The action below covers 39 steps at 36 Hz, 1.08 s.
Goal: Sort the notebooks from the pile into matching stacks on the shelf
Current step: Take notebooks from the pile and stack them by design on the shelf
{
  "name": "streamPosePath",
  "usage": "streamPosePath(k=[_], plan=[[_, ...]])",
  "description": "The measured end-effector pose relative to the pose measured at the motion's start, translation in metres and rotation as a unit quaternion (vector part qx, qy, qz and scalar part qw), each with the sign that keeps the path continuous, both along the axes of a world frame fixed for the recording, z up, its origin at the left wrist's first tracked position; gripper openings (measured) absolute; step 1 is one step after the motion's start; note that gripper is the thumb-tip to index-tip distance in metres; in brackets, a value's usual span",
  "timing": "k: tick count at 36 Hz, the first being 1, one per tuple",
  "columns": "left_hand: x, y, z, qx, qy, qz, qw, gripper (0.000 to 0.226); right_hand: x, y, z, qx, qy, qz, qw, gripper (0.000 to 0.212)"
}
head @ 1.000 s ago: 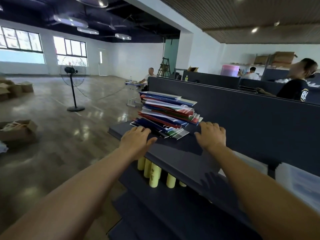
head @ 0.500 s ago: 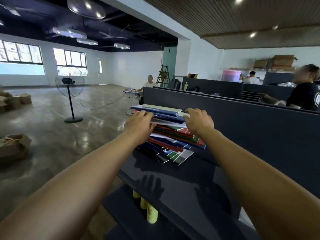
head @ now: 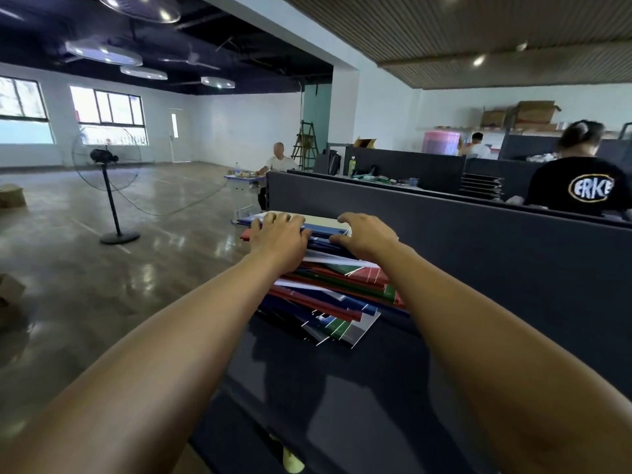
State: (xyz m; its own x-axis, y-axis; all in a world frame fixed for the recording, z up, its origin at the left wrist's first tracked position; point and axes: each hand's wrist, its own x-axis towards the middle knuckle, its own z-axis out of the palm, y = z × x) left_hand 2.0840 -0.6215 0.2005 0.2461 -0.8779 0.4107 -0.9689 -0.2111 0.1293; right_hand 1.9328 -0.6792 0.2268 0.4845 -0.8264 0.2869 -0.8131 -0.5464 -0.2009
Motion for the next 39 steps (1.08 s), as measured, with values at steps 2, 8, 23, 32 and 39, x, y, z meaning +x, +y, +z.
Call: streamPosePath(k=[2, 8, 23, 32, 39], plan=[[-0.001, -0.004, 0.000, 0.012, 0.011, 0.001, 1.000, 0.041, 0.001, -0.004, 0.002, 0.004, 0.006, 0.012, 1.000, 0.055], [0.002, -0.010, 0.005, 0.034, 0.044, -0.022, 0.998, 0.036, 0.004, -0.010, 0.010, 0.015, 0.028, 0.045, 0.999, 0.055], [0.005, -0.004, 0.006, 0.014, 0.042, -0.057, 0.997, 0.040, 0.014, 0.021, 0.017, -0.216, 0.228, 0.041, 0.949, 0.019], [-0.011, -0.001, 0.011, -0.090, -0.001, -0.064, 0.994, 0.039, -0.017, 0.042, 0.005, -0.302, 0.101, 0.097, 0.943, 0.018], [-0.009, 0.009, 0.005, -0.161, 0.032, -0.187, 0.969, 0.032, -0.049, 0.041, -0.003, -0.157, 0.031, 0.008, 0.987, 0.055]])
